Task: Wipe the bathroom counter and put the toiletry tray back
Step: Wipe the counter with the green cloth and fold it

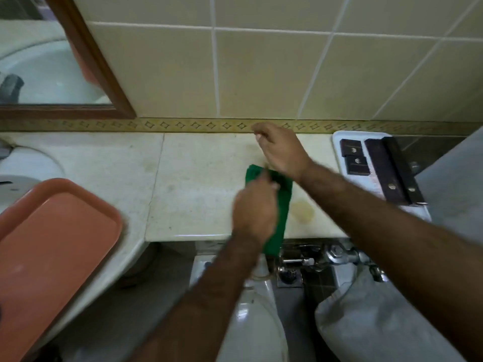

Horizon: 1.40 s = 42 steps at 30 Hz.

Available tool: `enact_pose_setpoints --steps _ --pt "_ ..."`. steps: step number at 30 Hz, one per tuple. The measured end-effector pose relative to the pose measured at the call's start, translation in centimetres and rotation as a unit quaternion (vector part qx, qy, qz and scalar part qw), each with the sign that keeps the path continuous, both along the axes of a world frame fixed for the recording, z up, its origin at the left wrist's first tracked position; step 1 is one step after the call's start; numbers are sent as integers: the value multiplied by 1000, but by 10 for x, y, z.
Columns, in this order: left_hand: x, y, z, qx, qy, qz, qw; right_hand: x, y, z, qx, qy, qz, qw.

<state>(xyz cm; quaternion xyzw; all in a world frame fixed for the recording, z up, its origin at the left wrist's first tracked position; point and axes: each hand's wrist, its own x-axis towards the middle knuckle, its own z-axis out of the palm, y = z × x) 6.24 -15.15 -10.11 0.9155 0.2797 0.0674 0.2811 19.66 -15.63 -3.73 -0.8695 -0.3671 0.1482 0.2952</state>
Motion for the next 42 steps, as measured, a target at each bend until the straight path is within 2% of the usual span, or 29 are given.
enact_pose_setpoints --steps 2,4,6,10,14,16,18,20,23,26,30,33,36,38,42 --pt "-15 51 2 53 -11 61 997 -30 -24 -9 9 -19 -70 997" --pt "-40 98 -5 99 61 89 989 -71 -44 -35 -80 -33 -58 995" --pt "-58 119 -18 123 133 67 981 -103 -49 -64 -158 -82 -31 983" --pt "-58 122 -36 166 129 53 976 -107 -37 -92 -171 -143 -46 974" --pt "-59 123 -37 171 135 56 974 -90 -25 -96 -179 -175 74 965" --pt "-59 123 -36 171 131 54 975 -86 -27 -96 -171 -183 103 963" --pt "-60 123 -35 169 132 51 975 -91 -38 -98 -175 -175 68 967" --pt "-64 123 -37 170 134 47 975 -102 -56 -101 -192 -146 -37 970" --pt "-65 123 -35 165 134 43 976 -105 -86 -100 -225 -126 -170 951" --pt "-63 122 -35 163 125 45 978 -89 -93 -96 -232 -114 -233 937" --pt "-62 124 -38 168 110 47 979 -33 -57 -90 -237 -99 -252 933" --pt "-61 127 -40 171 109 52 978 -8 -38 -89 -250 -117 -209 938" --pt "-61 127 -41 172 109 48 978 -28 -57 -94 -232 -143 -112 956" --pt "-62 125 -40 171 108 48 978 -55 -86 -95 -215 -147 -87 962" --pt "-62 125 -36 170 109 47 978 -88 -121 -96 -241 -127 -216 938"
